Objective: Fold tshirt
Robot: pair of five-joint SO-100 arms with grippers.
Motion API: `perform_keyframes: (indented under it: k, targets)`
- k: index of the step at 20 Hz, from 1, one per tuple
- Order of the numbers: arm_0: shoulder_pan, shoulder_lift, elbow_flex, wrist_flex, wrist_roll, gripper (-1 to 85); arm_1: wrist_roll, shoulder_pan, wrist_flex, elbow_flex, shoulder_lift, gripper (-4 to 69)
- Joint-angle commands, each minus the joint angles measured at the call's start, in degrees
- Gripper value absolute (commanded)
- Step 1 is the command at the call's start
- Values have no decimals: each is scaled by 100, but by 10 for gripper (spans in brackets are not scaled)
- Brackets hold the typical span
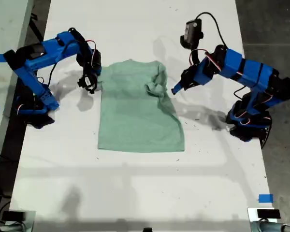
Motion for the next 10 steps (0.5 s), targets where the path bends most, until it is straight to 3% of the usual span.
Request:
perform_keyframes:
  k: [1,4,10]
  targets:
    - [-88,1424,0,501,-220,1,-53,70,-211,-35,369,199]
    - [272,1942,-26,378,-255,1,-53,70,-299,70,369,198]
    - [1301,255,-1011,-870,-598,1,-62,70,-404,167,343,197]
